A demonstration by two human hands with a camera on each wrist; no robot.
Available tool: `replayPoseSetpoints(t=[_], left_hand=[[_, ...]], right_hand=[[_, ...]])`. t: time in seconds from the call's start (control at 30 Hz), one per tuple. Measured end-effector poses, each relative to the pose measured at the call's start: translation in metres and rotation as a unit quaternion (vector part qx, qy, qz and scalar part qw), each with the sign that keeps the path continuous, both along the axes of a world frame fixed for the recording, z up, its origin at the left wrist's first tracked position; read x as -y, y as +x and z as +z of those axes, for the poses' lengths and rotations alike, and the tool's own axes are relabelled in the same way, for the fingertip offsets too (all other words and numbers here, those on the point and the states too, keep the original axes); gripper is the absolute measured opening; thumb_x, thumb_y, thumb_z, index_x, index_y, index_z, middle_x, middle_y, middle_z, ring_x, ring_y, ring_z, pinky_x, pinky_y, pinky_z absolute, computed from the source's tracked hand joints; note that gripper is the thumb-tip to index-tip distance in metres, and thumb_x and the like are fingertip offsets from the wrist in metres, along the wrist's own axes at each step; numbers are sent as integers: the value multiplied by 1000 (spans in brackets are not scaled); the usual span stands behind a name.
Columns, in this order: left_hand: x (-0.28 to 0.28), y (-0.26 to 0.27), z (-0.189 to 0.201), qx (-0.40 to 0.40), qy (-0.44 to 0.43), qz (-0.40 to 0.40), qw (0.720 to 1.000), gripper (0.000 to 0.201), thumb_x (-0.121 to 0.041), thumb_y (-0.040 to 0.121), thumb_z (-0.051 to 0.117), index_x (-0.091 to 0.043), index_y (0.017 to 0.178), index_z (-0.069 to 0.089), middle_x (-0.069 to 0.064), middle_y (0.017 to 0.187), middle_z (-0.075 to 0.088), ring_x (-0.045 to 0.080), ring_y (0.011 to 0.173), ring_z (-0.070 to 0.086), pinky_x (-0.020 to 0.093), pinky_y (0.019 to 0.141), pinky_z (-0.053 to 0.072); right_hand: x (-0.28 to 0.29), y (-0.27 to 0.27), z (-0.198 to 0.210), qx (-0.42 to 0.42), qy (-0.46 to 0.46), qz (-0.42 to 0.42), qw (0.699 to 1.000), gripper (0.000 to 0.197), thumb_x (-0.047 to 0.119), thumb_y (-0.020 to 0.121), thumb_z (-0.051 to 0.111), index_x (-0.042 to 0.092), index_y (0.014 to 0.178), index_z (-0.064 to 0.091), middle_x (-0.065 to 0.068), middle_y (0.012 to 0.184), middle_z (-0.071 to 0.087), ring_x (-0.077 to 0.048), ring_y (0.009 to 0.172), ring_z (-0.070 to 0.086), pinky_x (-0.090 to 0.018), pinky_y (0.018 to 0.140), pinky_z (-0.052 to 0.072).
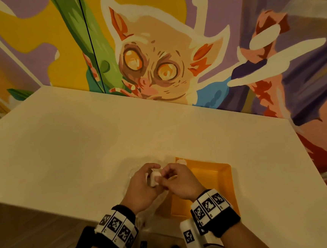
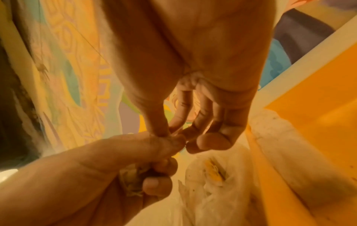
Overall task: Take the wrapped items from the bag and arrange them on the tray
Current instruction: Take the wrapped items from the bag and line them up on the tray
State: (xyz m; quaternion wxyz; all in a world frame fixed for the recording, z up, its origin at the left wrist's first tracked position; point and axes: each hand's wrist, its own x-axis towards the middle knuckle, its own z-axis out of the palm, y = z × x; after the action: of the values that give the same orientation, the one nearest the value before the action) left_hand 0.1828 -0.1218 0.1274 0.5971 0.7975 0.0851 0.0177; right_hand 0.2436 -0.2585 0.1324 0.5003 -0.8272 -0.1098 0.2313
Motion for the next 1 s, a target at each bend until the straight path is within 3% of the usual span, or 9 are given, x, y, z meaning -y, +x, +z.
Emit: replayPoseSetpoints(t=[0.07, 0.17, 0.3, 0.4, 0.53, 0.67, 0.73, 0.9, 1.0], left_hand=[[-3, -1, 0, 2, 25, -2, 1000, 35, -14, 74, 82, -16, 106, 65, -8, 95, 68, -5, 82, 61, 7, 67, 44], [-7, -3, -1, -5, 13, -10, 1000, 20, -26, 78, 79, -21, 95, 70, -9, 86, 70, 1, 77, 64, 15, 64, 48], [-13, -4, 0, -24, 26, -25, 999, 6, -37, 87, 69, -31, 87, 71, -10, 81, 69, 7, 68, 64, 25, 61, 52], [-16, -3, 6, -27, 30, -42, 998, 17, -29, 94, 62, -29, 81, 74, -10, 77, 70, 4, 61, 61, 19, 60, 47], [-14, 1, 16, -30, 21, -51, 998, 17, -19, 91, 65, -23, 80, 78, -10, 78, 73, 7, 71, 64, 21, 67, 50], [-4, 14, 15, -33, -43, -32, 998, 11, -20, 89, 68, -21, 87, 79, -5, 83, 75, 20, 83, 67, 30, 76, 52], [4, 20, 15, -36, -60, -32, 997, 12, -23, 90, 67, -19, 88, 79, -2, 84, 75, 22, 85, 67, 30, 78, 51], [16, 27, 11, -87, 62, -16, 994, 13, -32, 91, 64, -28, 87, 76, -14, 86, 72, 2, 83, 62, 17, 77, 48], [16, 24, 6, -150, 159, -35, 975, 15, -33, 92, 62, -27, 83, 72, -15, 79, 66, -3, 73, 58, 11, 64, 40]], right_hand=[[1, -2, -2, -5, 27, -13, 1000, 13, 24, 82, 76, 22, 79, 63, 7, 78, 65, -10, 75, 64, -27, 68, 54], [5, -5, 1, -38, 87, -47, 994, 12, 19, 84, 75, 19, 81, 63, 4, 76, 69, -13, 69, 67, -24, 58, 50], [13, -8, 4, 11, 93, -70, 993, 5, 16, 86, 72, 19, 86, 68, 0, 77, 70, -11, 68, 67, -20, 61, 49], [17, -11, 7, 38, 70, -68, 994, 8, 17, 87, 72, 25, 85, 71, 4, 78, 70, -9, 71, 65, -25, 65, 53], [22, -13, 12, 54, 46, -68, 995, 11, 19, 87, 71, 29, 86, 70, 7, 85, 71, -8, 81, 65, -29, 76, 56], [32, -5, 14, 9, 49, -80, 996, 11, 23, 85, 73, 23, 96, 69, 8, 88, 69, -7, 81, 65, -21, 67, 49], [38, 0, 15, -12, 41, -72, 997, 7, 22, 86, 73, 26, 90, 68, 10, 83, 68, -4, 76, 63, -17, 62, 45], [61, 23, 3, -8, -38, -68, 997, 12, 24, 85, 73, 29, 78, 64, 2, 79, 69, -13, 71, 65, -23, 62, 46], [75, 30, -11, -12, -120, -33, 992, 13, 27, 86, 72, 29, 77, 62, 1, 83, 71, -16, 74, 67, -26, 65, 49]])
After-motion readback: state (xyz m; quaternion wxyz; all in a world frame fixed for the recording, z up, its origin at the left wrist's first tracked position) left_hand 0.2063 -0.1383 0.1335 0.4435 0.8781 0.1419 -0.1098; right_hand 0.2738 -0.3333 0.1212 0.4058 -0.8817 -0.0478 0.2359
